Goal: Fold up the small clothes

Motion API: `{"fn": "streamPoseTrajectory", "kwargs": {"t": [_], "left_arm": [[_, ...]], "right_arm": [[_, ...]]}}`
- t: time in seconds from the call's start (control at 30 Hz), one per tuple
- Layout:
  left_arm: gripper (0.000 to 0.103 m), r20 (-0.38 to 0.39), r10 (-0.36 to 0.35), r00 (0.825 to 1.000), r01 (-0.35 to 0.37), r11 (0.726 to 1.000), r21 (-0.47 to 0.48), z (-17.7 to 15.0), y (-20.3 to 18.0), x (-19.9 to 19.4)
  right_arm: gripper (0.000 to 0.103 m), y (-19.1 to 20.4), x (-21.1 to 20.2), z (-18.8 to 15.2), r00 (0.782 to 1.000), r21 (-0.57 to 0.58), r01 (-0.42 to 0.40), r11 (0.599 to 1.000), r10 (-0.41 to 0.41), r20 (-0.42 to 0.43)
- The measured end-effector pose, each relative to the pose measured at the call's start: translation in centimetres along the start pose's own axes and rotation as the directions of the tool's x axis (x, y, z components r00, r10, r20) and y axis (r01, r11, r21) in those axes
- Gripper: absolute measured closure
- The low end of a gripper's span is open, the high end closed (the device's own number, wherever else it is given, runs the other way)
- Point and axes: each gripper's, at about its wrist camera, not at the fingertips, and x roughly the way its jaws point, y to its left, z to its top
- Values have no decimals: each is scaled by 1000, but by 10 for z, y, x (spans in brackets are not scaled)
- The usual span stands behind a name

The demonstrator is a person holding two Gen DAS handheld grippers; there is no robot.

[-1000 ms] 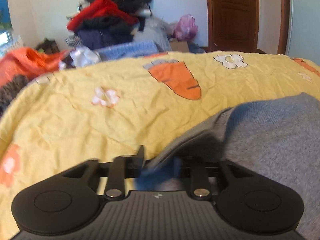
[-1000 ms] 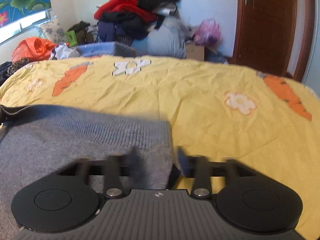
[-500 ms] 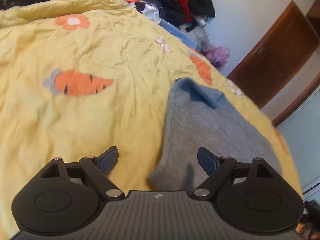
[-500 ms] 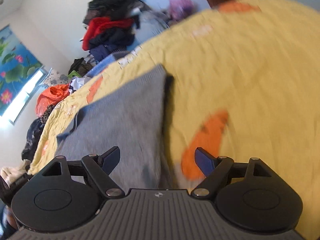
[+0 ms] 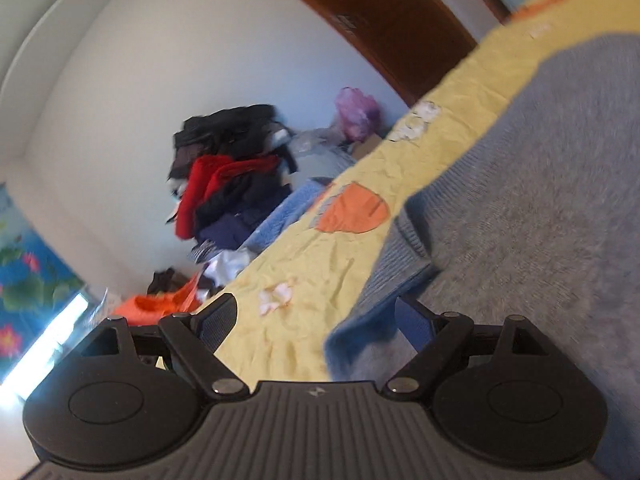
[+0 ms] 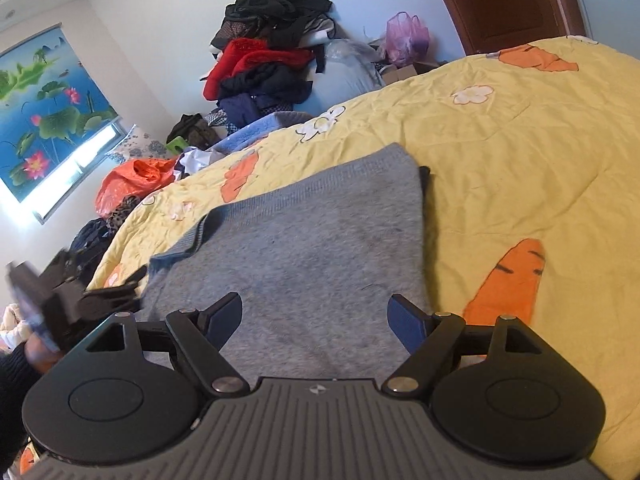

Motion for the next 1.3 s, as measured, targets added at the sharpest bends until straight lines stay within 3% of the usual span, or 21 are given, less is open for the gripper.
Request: {"fn": "streamPoseTrajectory", "kwargs": {"t": [0.07, 0.1, 0.13, 0.2, 0.27, 0.3, 0.37, 0.4, 0.43, 0.57, 0.6, 0.63, 0.73, 0.8, 0.87, 0.9, 0.93, 1.0, 1.07, 1.2, 1.3], "left_arm": [[18, -34, -44, 998, 46, 997, 58, 4, -12, 21], [32, -54, -78, 996, 81, 995, 60, 5, -14, 30], [58, -79, -107, 991, 110, 993, 31, 7, -13, 39], [67, -166, -157, 974, 140, 984, -108, 11, 1, 62], [64, -256, -156, 954, 74, 950, -304, 8, 25, 85], [57, -301, -153, 941, 17, 911, -412, -1, 41, 91], [43, -367, -141, 919, -115, 796, -594, -21, 73, 92], [39, -360, -149, 921, -139, 737, -661, -33, 86, 82], [39, -337, -159, 928, -136, 699, -702, -41, 94, 70], [32, -290, -180, 940, -110, 644, -757, -65, 103, 14], [31, -271, -203, 941, -93, 616, -782, -70, 100, -2], [31, -247, -237, 939, -72, 569, -819, -79, 98, -17], [31, -162, -358, 920, -20, 368, -929, -113, 88, -61], [30, -81, -421, 903, 4, 197, -980, -133, 74, -88], [30, 12, -460, 888, 39, 48, -998, -147, 62, -105], [25, 48, -467, 883, 50, -7, -999, -151, 56, -110], [20, 81, -460, 884, 68, -45, -997, -153, 50, -114], [13, 105, -432, 896, 81, -73, -994, -148, 43, -116], [11, 132, -424, 896, 98, -102, -990, -143, 41, -107], [11, 203, -427, 881, 123, -207, -971, -137, 38, -79], [12, 175, -400, 900, 101, -198, -975, -130, 36, -72]], "right_arm": [[20, 0, -2, -5, 1000, 9, -2, 1000, 2, -4], [20, -1, -4, -8, 1000, 14, 2, 1000, -2, -9], [20, -3, -6, -11, 1000, 17, 9, 1000, -9, -14], [20, -7, -11, -16, 999, 21, 27, 999, -27, -20], [20, -14, -15, -21, 999, 32, 34, 999, -33, -27], [20, -17, -16, -22, 999, 41, 35, 999, -34, -31], [20, -23, -19, -23, 999, 63, 41, 997, -39, -29], [20, -25, -21, -23, 999, 75, 38, 996, -36, -27], [20, -26, -23, -23, 999, 84, 31, 996, -30, -24], [18, -33, -29, -27, 1000, 109, 25, 994, -23, -18], [18, -36, -30, -28, 1000, 122, 27, 992, -25, -18], [17, -40, -31, -30, 999, 143, 29, 989, -27, -19], [17, -55, -34, -38, 1000, 260, -1, 966, 5, -17], [17, -67, -36, -45, 999, 354, -37, 934, 41, -5], [17, -75, -36, -51, 998, 434, -64, 899, 66, 11], [17, -78, -36, -53, 997, 465, -79, 882, 76, 25], [17, -80, -35, -54, 996, 487, -89, 869, 79, 41], [17, -79, -31, -54, 995, 511, -97, 854, 73, 65], [17, -75, -20, -50, 994, 523, -108, 845, 78, 79], [16, -58, 13, -38, 993, 499, -112, 859, 85, 77], [19, -44, 37, -31, 995, 456, -93, 885, 66, 75]]}}
